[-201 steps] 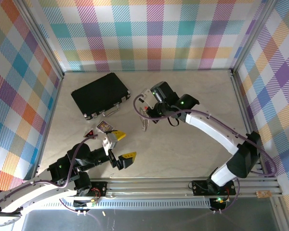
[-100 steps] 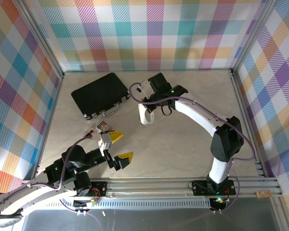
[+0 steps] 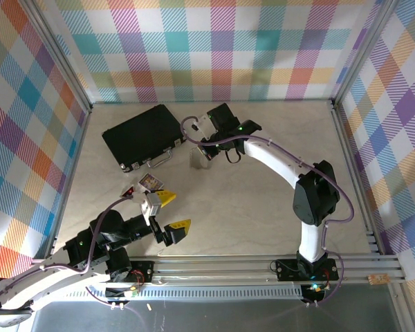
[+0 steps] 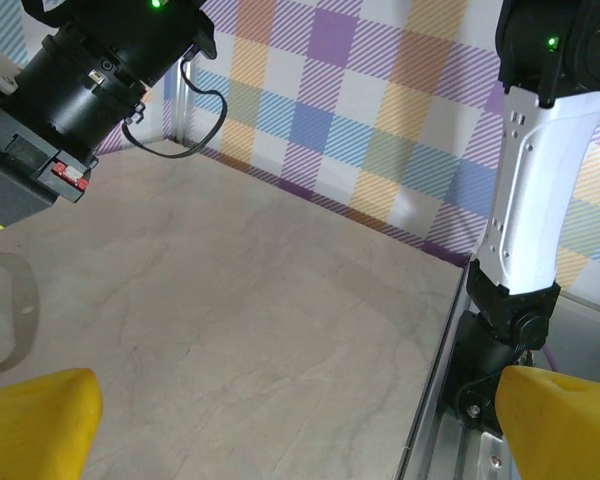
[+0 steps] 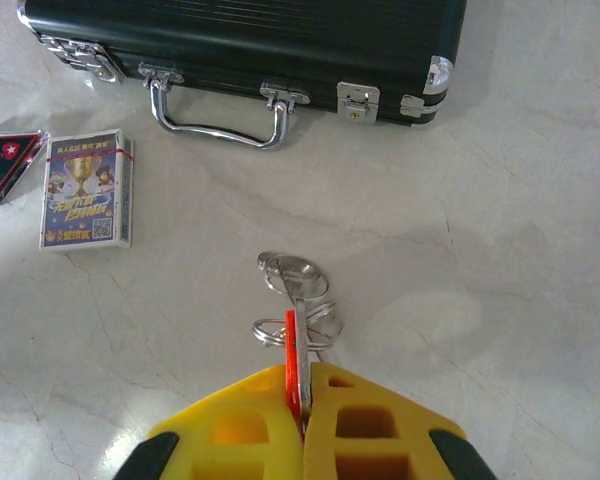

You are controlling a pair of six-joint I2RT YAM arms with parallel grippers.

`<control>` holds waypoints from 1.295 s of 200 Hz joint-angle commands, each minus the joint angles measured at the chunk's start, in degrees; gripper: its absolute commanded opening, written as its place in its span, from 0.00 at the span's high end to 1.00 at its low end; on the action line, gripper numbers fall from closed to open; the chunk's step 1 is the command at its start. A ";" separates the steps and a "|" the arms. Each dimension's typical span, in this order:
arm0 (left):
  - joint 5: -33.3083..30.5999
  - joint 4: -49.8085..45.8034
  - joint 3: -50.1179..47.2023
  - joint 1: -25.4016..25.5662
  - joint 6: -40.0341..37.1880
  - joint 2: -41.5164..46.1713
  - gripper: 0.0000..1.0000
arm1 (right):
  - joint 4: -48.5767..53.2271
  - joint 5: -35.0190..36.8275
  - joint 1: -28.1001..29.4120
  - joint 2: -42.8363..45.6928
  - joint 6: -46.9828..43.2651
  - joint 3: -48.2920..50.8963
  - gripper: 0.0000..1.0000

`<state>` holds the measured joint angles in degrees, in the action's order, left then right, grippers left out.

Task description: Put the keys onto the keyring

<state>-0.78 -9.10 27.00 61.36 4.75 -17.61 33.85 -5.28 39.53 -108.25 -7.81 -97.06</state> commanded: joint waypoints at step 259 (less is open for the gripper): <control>-6.13 1.81 -0.90 -0.19 -0.98 4.50 0.00 | -9.00 -9.35 -0.23 19.01 10.61 38.40 1.00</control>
<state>-5.93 -8.97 26.76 61.36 4.67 -13.98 28.08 -12.75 39.42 -90.80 0.43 -61.34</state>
